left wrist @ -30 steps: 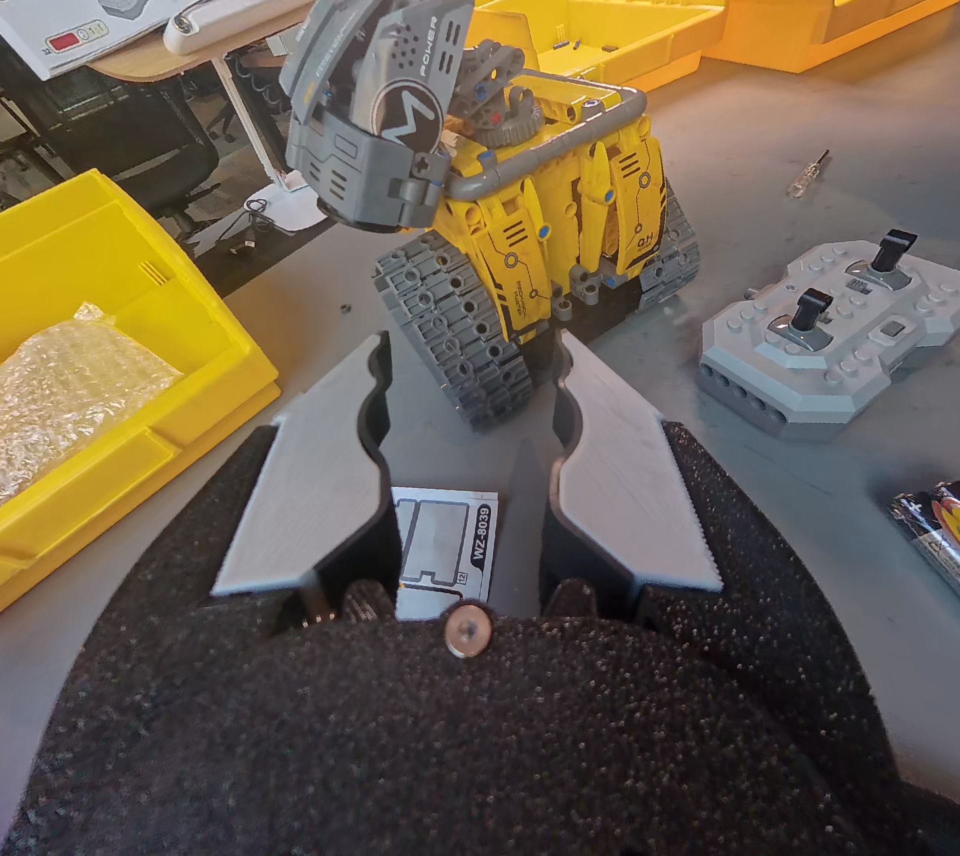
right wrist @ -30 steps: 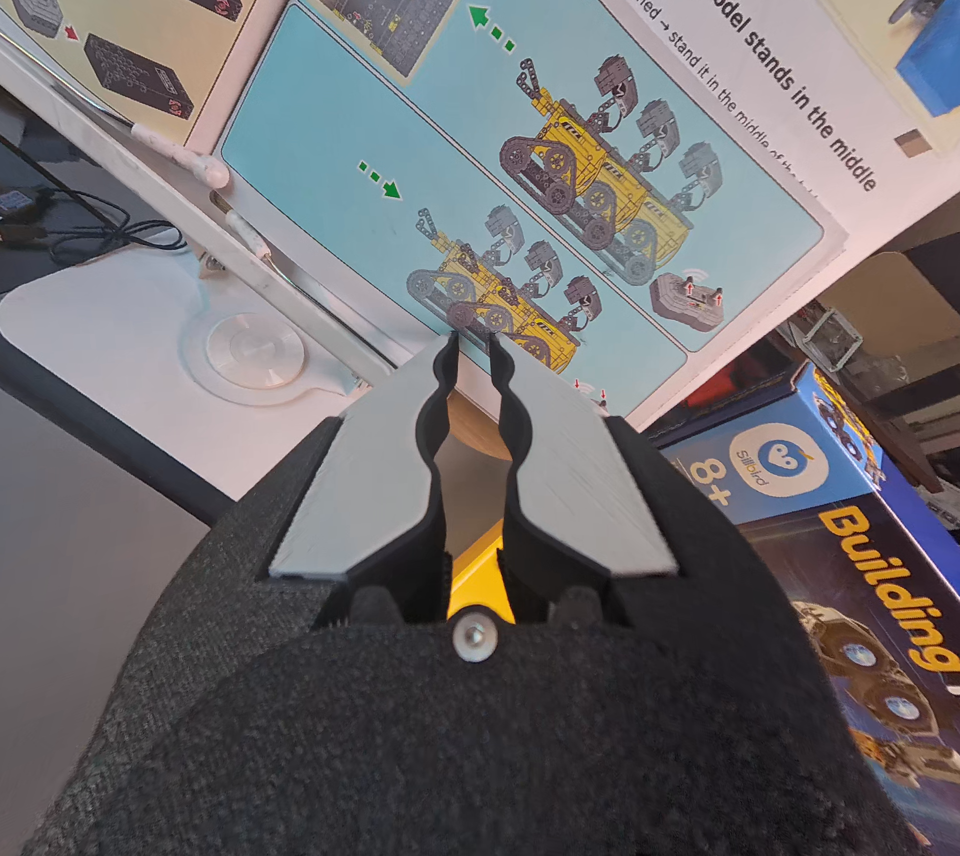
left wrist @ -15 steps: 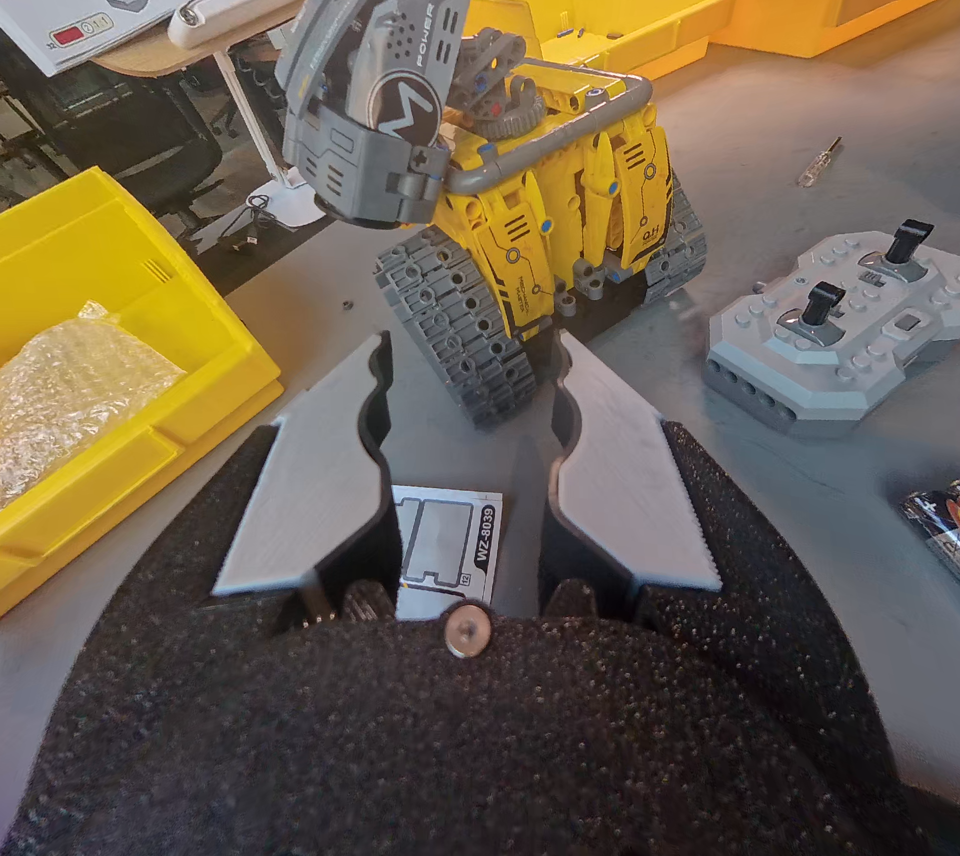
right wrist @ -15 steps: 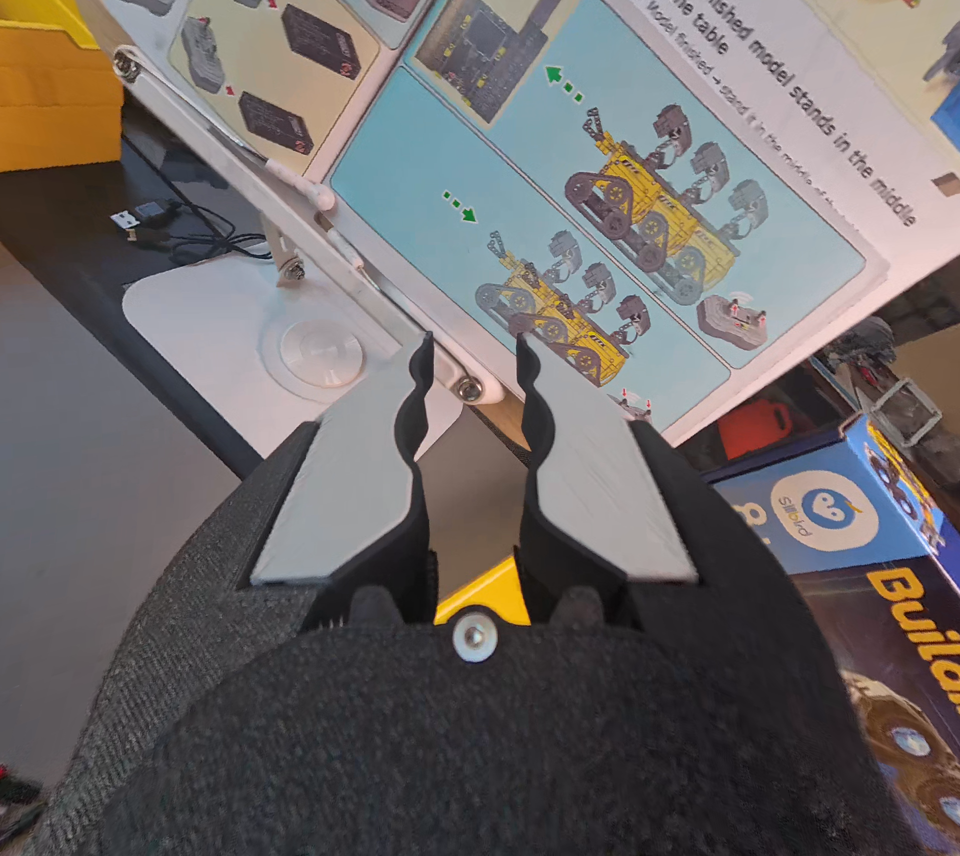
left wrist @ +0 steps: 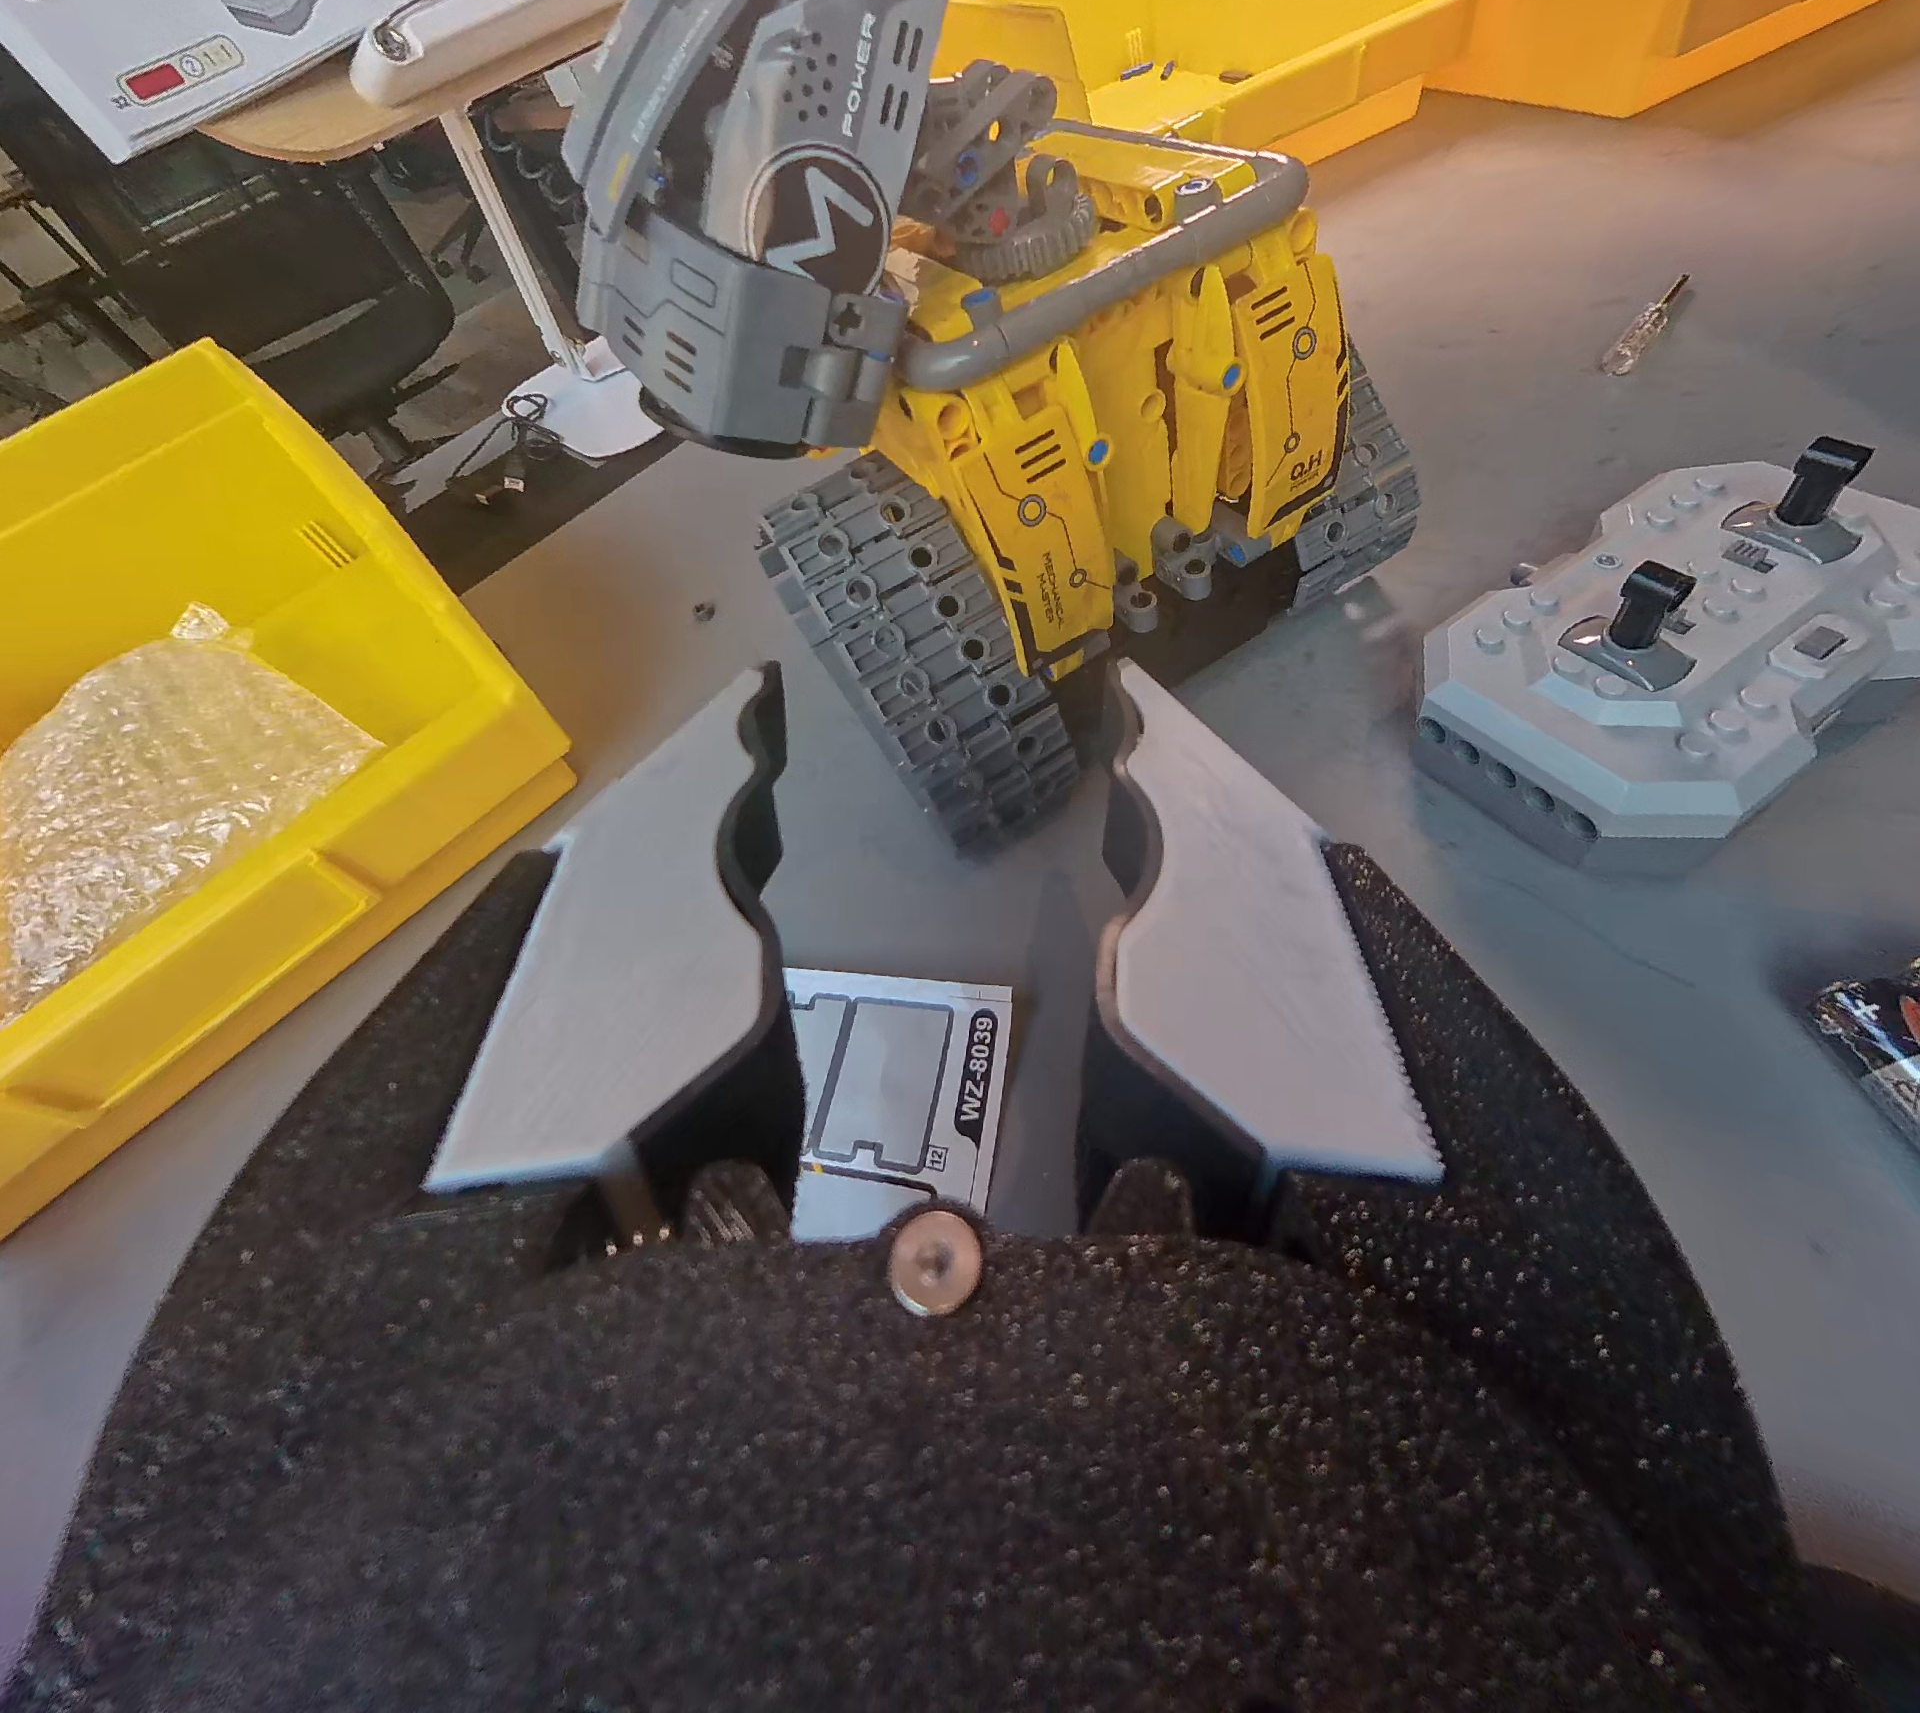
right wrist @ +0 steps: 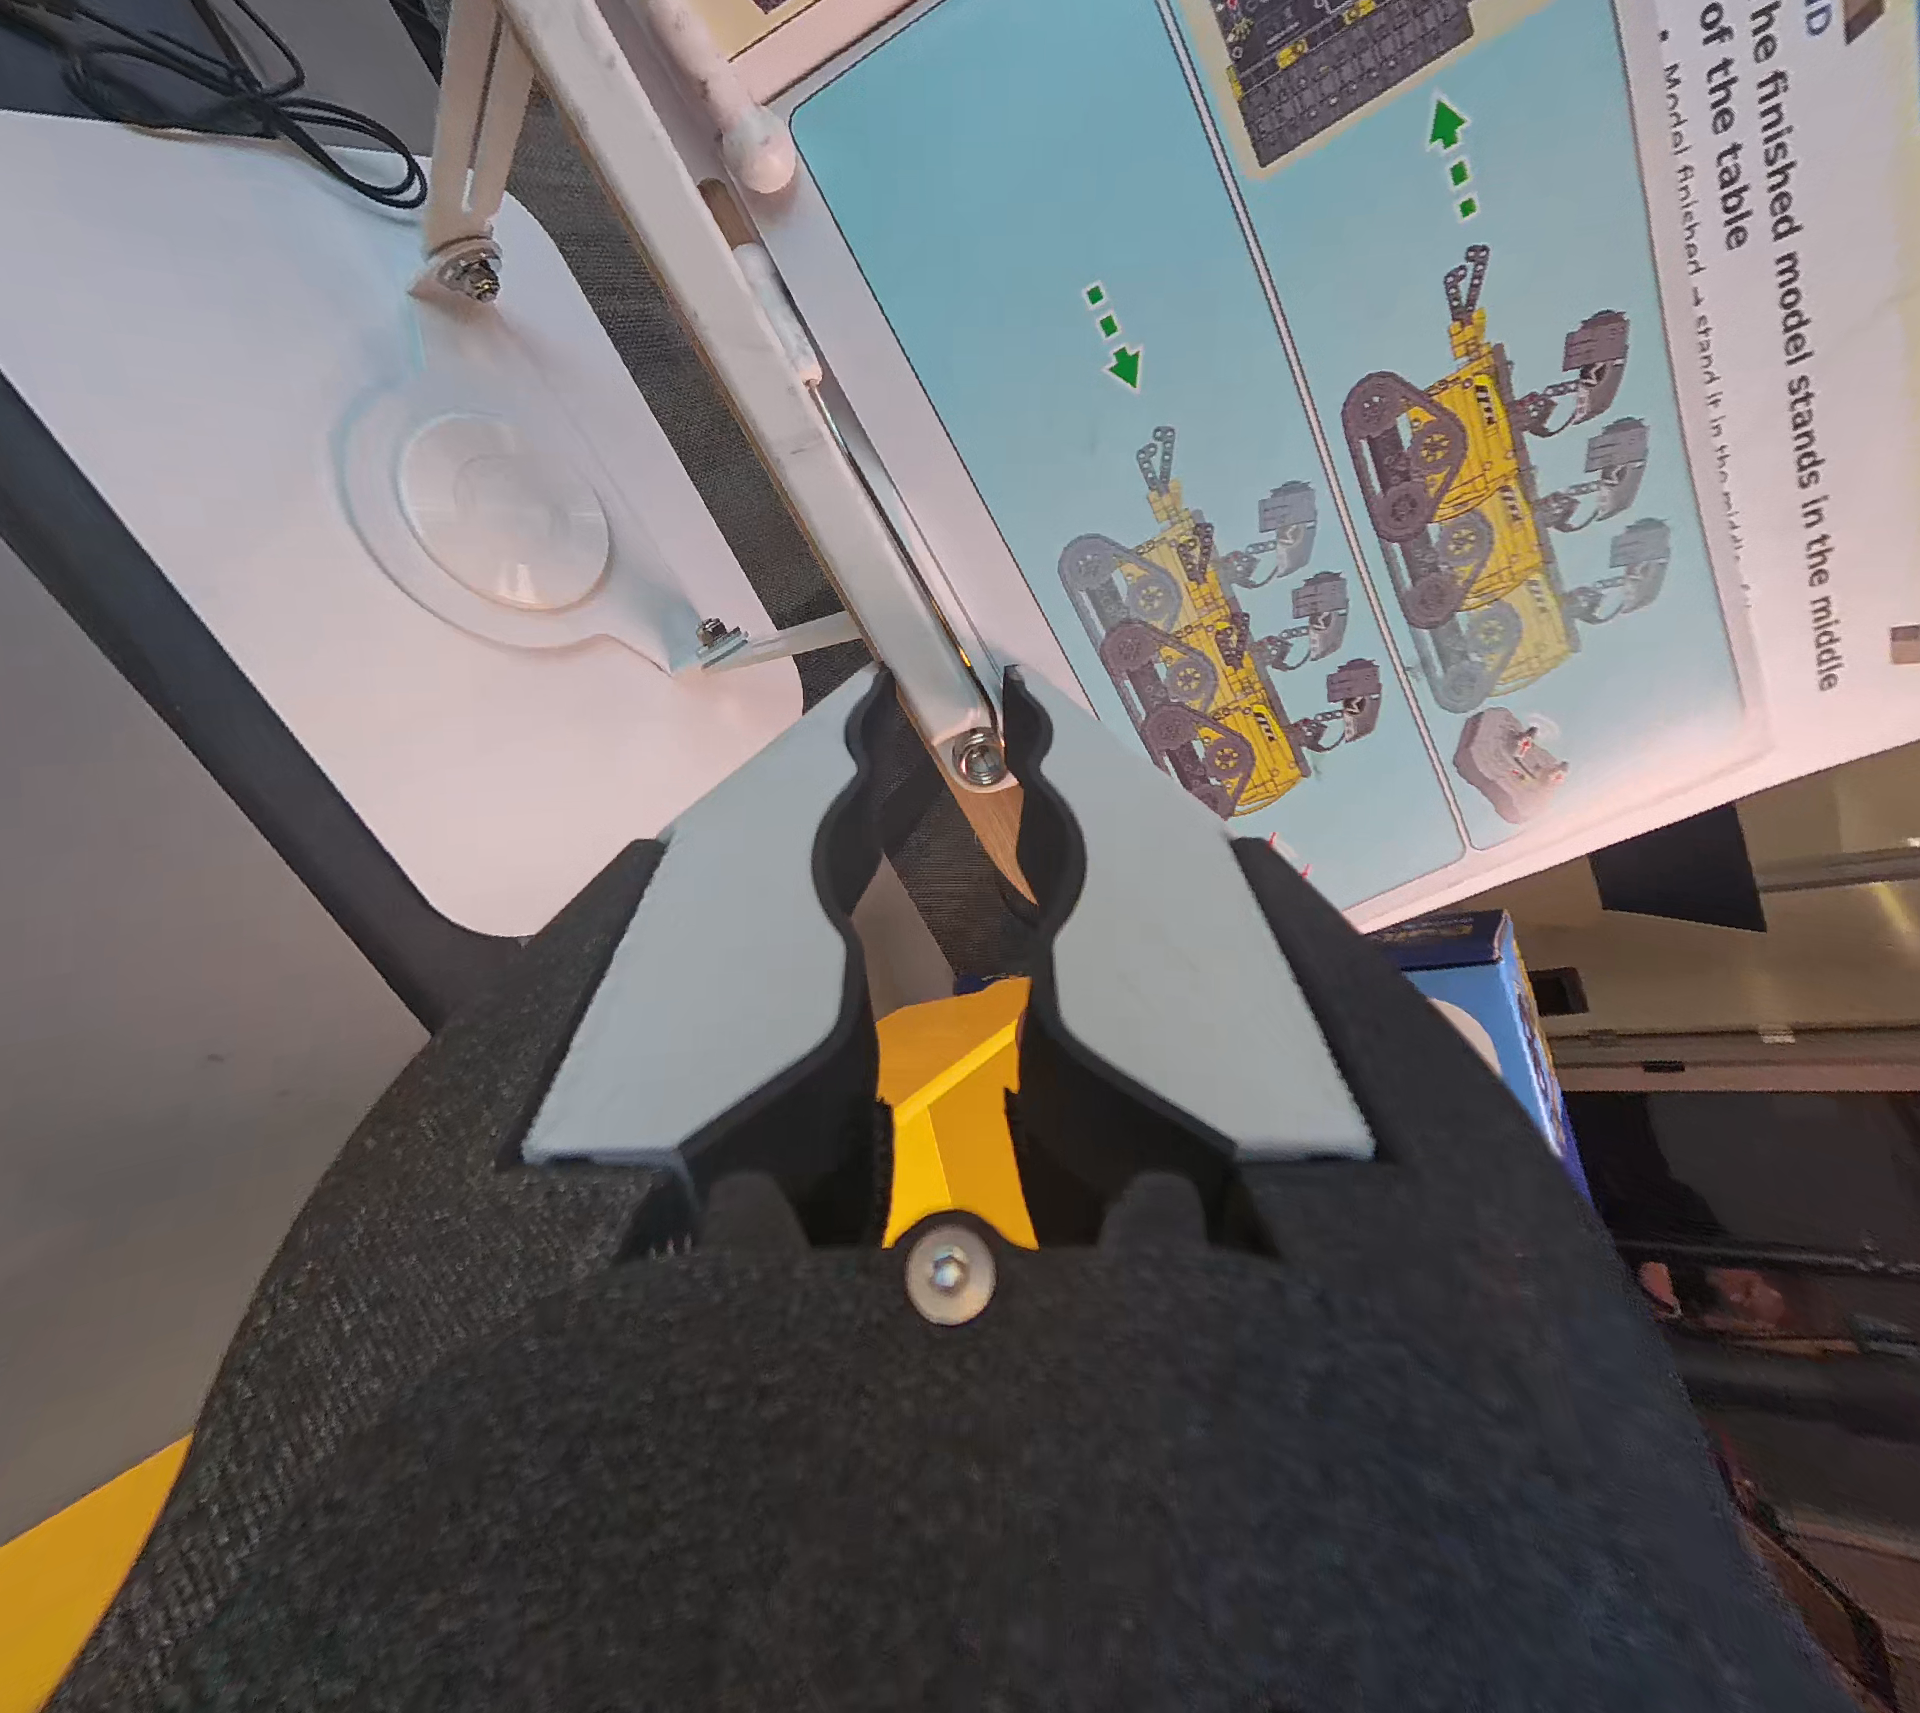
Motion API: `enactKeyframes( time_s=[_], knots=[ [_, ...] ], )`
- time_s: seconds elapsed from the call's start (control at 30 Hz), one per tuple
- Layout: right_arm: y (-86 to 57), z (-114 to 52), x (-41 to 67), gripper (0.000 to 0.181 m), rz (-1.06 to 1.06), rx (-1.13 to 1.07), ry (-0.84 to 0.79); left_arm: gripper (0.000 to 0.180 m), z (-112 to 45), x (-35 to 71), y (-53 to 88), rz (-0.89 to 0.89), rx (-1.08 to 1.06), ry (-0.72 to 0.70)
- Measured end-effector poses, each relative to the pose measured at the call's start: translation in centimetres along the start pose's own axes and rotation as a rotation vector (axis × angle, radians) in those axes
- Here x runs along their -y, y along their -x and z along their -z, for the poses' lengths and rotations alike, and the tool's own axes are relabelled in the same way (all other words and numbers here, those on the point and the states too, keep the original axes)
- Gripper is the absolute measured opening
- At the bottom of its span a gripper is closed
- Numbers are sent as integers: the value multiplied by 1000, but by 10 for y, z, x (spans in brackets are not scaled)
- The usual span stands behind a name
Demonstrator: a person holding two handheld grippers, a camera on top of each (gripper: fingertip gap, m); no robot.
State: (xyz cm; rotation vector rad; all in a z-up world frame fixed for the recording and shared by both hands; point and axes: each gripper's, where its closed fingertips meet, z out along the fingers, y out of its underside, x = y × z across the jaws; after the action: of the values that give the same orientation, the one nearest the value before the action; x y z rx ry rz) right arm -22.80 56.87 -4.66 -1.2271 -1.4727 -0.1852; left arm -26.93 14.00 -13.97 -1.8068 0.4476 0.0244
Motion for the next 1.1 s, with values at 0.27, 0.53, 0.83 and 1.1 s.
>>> enactKeyframes(
  time_s=[0.27,0.53,0.83,1.1],
  knots=[
    [2,2,3,18,45,-21,27,60,1,1,-1,0,-7,-6],
    [1,1,2,20,-11,-14,16,59,2,3,0,-3,-1,-14],
    [10,81,44,44,-373,129,-253,60,7,8,6,24,18,-42],
    [70,223,67,52,-776,390,-627,60,9,12,7,40,19,-62]
  ],
)
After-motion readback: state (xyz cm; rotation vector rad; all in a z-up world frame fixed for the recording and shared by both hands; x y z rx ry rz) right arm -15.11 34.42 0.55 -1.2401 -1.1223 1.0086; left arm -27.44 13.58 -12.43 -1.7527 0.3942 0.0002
